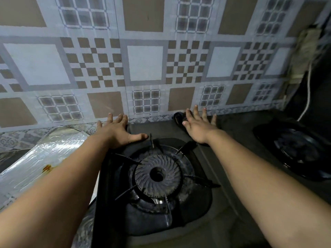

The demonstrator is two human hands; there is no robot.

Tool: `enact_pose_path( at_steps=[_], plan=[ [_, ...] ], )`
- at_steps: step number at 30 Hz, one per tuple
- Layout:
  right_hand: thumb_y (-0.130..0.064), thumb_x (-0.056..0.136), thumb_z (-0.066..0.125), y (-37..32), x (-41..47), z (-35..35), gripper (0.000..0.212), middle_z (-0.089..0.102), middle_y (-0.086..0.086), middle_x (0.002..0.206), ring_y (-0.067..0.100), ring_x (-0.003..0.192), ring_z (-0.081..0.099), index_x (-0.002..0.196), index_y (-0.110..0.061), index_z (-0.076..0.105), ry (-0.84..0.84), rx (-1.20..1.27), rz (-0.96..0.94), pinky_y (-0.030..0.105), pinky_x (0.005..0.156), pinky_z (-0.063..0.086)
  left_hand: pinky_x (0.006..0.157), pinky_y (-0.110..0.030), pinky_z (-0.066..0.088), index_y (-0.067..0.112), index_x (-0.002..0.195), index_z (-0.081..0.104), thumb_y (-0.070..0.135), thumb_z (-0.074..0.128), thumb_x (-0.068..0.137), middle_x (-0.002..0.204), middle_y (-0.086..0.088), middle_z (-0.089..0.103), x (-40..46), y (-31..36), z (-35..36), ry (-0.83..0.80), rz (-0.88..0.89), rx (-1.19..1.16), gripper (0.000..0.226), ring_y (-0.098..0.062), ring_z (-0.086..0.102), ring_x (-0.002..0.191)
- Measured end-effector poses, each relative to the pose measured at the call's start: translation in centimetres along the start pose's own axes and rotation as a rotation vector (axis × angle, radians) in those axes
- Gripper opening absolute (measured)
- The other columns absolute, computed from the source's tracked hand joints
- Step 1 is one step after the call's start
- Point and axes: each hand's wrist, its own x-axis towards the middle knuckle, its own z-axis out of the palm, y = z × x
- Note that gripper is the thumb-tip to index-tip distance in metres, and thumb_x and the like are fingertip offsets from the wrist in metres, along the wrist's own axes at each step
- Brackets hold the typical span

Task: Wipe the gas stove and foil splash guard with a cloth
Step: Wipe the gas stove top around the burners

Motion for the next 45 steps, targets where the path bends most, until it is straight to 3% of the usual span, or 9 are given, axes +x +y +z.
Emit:
enact_pose_path(
  at_steps=[3,6,8,12,17,31,37,45],
  plan=[
    [-0.044,0.104,0.019,1.0,-0.4,0.2,0.059,-0.026,-0.001,0.16,0.028,0.146,-0.026,0.155,-0.032,-0.007,0.107,-0.003,-0.061,0.056,0.115,-0.014,0.119,-0.064,-0.002,0.024,0.16,0.001,0.107,0.017,0.053,0.168,0.005,0.0,0.0,0.3,0.1,0.021,0.047,0.052,0.136,-0.026,-0.01,0.154],
    [-0.026,0.106,0.031,0.9,-0.4,0.4,0.057,-0.013,-0.002,0.163,0.021,0.149,-0.018,0.156,-0.029,0.005,0.235,0.012,-0.341,0.048,0.121,-0.006,0.12,-0.062,-0.004,0.026,0.16,-0.001,0.105,0.013,0.056,0.167,0.006,0.0,0.0,0.3,0.0,0.024,0.081,0.087,0.131,-0.023,-0.011,0.154],
    [-0.022,0.106,0.03,0.9,-0.3,0.5,0.054,-0.005,-0.001,0.164,0.019,0.15,-0.009,0.157,-0.023,0.01,0.197,0.045,-0.436,0.041,0.122,-0.001,0.121,-0.06,-0.005,0.028,0.159,-0.002,0.105,0.01,0.058,0.167,0.006,-0.001,0.1,0.3,0.0,0.024,0.111,0.108,0.128,-0.022,-0.011,0.153],
    [-0.038,0.107,0.018,1.4,0.3,0.6,0.056,-0.008,-0.002,0.164,0.015,0.15,-0.009,0.156,-0.02,-0.001,0.066,-0.008,-0.408,0.035,0.122,-0.001,0.122,-0.057,-0.004,0.028,0.159,-0.004,0.106,0.006,0.054,0.167,0.005,-0.002,0.4,0.3,0.2,0.011,0.128,0.11,0.13,-0.023,-0.011,0.154],
    [-0.037,0.107,0.017,3.1,0.6,-0.1,0.056,-0.003,-0.001,0.165,0.017,0.15,-0.007,0.156,-0.017,0.001,0.06,0.016,-0.353,0.028,0.118,-0.004,0.122,-0.058,-0.001,0.033,0.159,-0.003,0.109,0.003,0.041,0.167,0.004,-0.005,0.4,0.2,0.3,-0.028,0.073,0.091,0.141,-0.024,-0.012,0.153],
    [-0.035,0.107,0.017,13.8,3.7,-2.6,0.056,-0.003,0.002,0.165,0.024,0.151,-0.008,0.157,-0.014,0.002,0.001,0.026,-0.037,0.036,0.12,0.001,0.123,-0.051,0.005,0.035,0.159,-0.001,0.107,0.003,0.046,0.167,0.006,-0.001,0.7,0.0,0.8,0.029,0.049,0.11,0.134,-0.022,-0.01,0.154],
    [-0.033,0.106,0.018,17.3,5.1,-3.0,0.056,0.0,0.008,0.165,0.029,0.151,-0.005,0.156,-0.009,0.005,0.058,0.025,0.105,0.04,0.122,0.004,0.123,-0.05,0.007,0.038,0.158,0.001,0.107,0.008,0.049,0.167,0.007,0.001,0.8,0.0,0.9,0.036,0.046,0.1,0.13,-0.02,-0.01,0.153],
    [-0.034,0.106,0.016,18.5,6.3,-2.4,0.057,0.002,0.007,0.165,0.029,0.151,-0.004,0.156,-0.011,0.006,0.065,0.043,0.115,0.044,0.122,0.006,0.122,-0.056,0.002,0.043,0.157,0.003,0.112,0.01,0.023,0.168,0.004,0.0,1.0,4.1,-2.2,-0.249,-0.066,0.127,0.151,-0.026,-0.01,0.154]
  ],
)
